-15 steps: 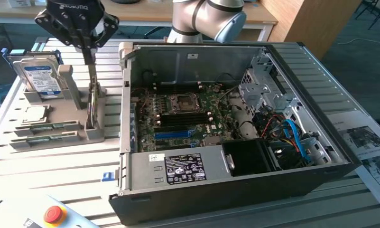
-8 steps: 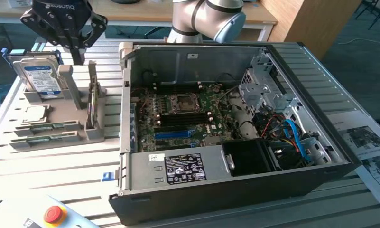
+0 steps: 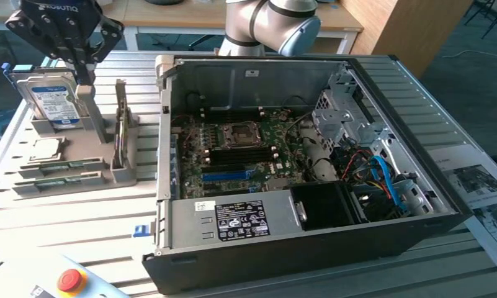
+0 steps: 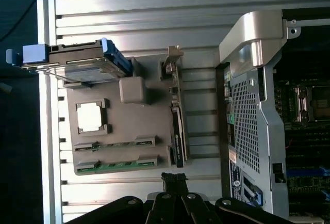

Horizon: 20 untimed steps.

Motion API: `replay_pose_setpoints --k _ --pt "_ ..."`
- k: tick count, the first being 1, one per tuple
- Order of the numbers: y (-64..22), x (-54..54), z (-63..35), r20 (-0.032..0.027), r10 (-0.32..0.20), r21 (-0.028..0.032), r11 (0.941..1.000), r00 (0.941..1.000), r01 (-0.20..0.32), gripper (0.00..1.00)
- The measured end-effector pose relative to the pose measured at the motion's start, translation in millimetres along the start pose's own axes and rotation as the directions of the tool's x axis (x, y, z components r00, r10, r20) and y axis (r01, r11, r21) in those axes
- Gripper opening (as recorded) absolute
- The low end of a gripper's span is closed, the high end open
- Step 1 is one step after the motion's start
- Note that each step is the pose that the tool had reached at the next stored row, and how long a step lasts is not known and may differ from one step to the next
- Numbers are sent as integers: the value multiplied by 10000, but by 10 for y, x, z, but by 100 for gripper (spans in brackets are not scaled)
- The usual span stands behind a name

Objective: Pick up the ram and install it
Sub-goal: 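Reach for the ram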

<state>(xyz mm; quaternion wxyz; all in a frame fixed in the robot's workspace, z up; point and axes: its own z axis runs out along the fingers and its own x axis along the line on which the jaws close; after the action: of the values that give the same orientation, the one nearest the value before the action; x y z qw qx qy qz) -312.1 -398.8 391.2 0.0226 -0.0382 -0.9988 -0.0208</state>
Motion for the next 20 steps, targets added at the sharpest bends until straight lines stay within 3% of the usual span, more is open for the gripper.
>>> replay_pose_setpoints --k 20 --pt "-42 535 30 -202 9 16 10000 9998 -9 10"
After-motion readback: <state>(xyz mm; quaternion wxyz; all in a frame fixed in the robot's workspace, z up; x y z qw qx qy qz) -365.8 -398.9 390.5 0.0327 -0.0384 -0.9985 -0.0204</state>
